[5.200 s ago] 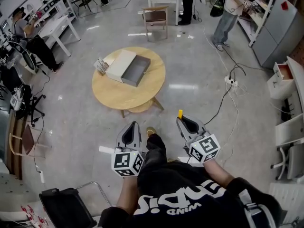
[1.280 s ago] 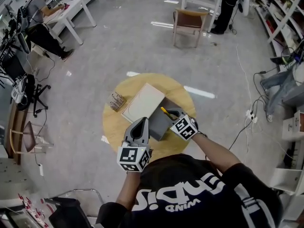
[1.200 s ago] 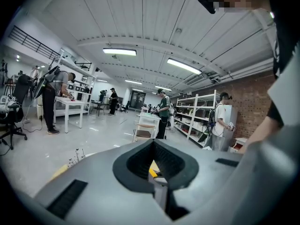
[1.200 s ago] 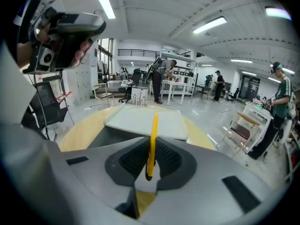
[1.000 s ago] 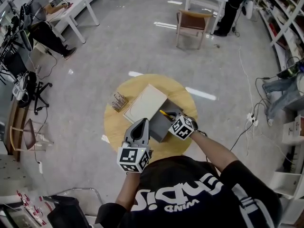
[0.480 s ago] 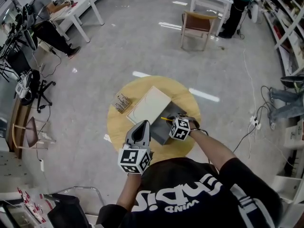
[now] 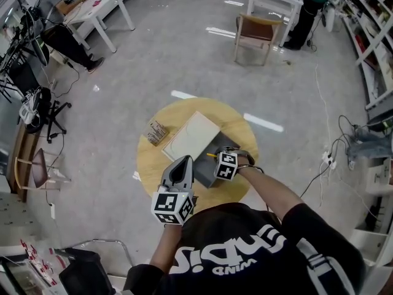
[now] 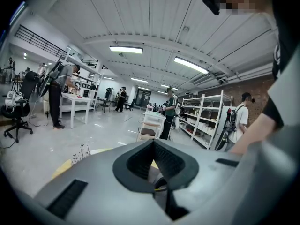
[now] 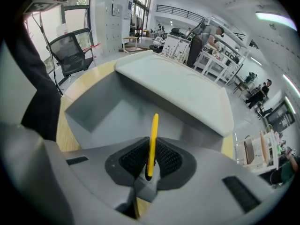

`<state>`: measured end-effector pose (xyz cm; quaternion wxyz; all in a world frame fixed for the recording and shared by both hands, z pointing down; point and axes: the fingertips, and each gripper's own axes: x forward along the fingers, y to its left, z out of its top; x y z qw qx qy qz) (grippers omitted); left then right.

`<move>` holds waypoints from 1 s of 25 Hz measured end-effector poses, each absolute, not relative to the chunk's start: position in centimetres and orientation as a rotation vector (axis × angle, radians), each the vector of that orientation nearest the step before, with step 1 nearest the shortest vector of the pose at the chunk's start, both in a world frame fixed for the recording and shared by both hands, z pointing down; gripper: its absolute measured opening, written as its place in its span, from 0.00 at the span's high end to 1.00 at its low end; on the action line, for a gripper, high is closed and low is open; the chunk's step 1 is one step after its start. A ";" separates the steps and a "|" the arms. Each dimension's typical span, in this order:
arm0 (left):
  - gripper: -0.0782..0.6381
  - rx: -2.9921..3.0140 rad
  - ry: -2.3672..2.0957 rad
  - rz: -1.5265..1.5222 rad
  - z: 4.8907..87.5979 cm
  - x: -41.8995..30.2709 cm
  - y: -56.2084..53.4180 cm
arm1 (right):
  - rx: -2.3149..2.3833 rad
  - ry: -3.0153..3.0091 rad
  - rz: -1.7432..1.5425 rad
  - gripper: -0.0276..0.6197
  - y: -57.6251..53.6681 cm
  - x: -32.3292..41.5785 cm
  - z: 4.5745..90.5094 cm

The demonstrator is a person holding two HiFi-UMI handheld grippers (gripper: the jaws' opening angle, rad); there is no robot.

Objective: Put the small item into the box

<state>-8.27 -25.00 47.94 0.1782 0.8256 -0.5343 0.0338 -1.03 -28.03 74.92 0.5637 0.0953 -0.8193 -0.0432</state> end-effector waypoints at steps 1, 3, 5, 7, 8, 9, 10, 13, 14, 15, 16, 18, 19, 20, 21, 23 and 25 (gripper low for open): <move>0.88 2.333 -1.514 0.096 48.0 -8.3 -24.9 | 0.212 -1.907 -0.105 0.90 -27.9 -1.0 75.2; 0.88 2.326 -1.522 0.096 48.0 -8.5 -24.8 | 0.189 -1.863 -0.112 0.90 -27.7 -0.9 75.7; 0.88 2.319 -1.532 0.094 48.0 -8.7 -24.7 | 0.181 -1.836 -0.112 0.90 -27.7 -0.7 76.0; 0.88 2.312 -1.543 0.093 47.9 -9.0 -24.7 | 0.181 -1.825 -0.105 0.90 -27.9 -0.7 76.0; 0.88 2.308 -1.548 0.093 47.9 -9.2 -24.8 | 0.180 -1.822 -0.101 0.90 -28.0 -0.7 76.1; 0.88 2.305 -1.551 0.093 48.0 -9.4 -24.8 | 0.181 -1.818 -0.097 0.90 -28.1 -0.8 76.1; 0.88 2.302 -1.554 0.093 48.0 -9.5 -24.7 | 0.184 -1.813 -0.094 0.90 -28.1 -0.8 76.2; 0.88 2.297 -1.561 0.091 48.0 -9.8 -24.5 | 0.185 -1.794 -0.092 0.90 -28.1 -0.8 76.4; 0.88 2.295 -1.563 0.090 48.0 -9.9 -24.5 | 0.182 -1.789 -0.093 0.90 -28.1 -0.8 76.4; 0.88 2.294 -1.565 0.089 48.0 -10.0 -24.5 | 0.180 -1.786 -0.094 0.90 -28.1 -0.8 76.4; 0.88 2.292 -1.566 0.090 48.0 -10.0 -24.5 | 0.179 -1.784 -0.096 0.90 -28.1 -0.8 76.4; 0.88 2.289 -1.568 0.091 48.0 -10.2 -24.5 | 0.184 -1.778 -0.098 0.90 -28.2 -0.7 76.5; 0.88 2.288 -1.569 0.091 48.1 -10.3 -24.5 | 0.188 -1.774 -0.097 0.90 -28.2 -0.7 76.6; 0.88 2.286 -1.571 0.090 48.1 -10.4 -24.5 | 0.193 -1.771 -0.095 0.90 -28.3 -0.7 76.6; 0.88 2.285 -1.572 0.089 48.1 -10.5 -24.5 | 0.196 -1.767 -0.093 0.90 -28.3 -0.7 76.6; 0.88 2.284 -1.574 0.089 48.0 -10.6 -24.5 | 0.198 -1.758 -0.094 0.90 -28.3 -0.7 76.7; 0.88 2.284 -1.575 0.090 47.9 -10.7 -24.4 | 0.198 -1.753 -0.097 0.90 -28.2 -0.7 76.7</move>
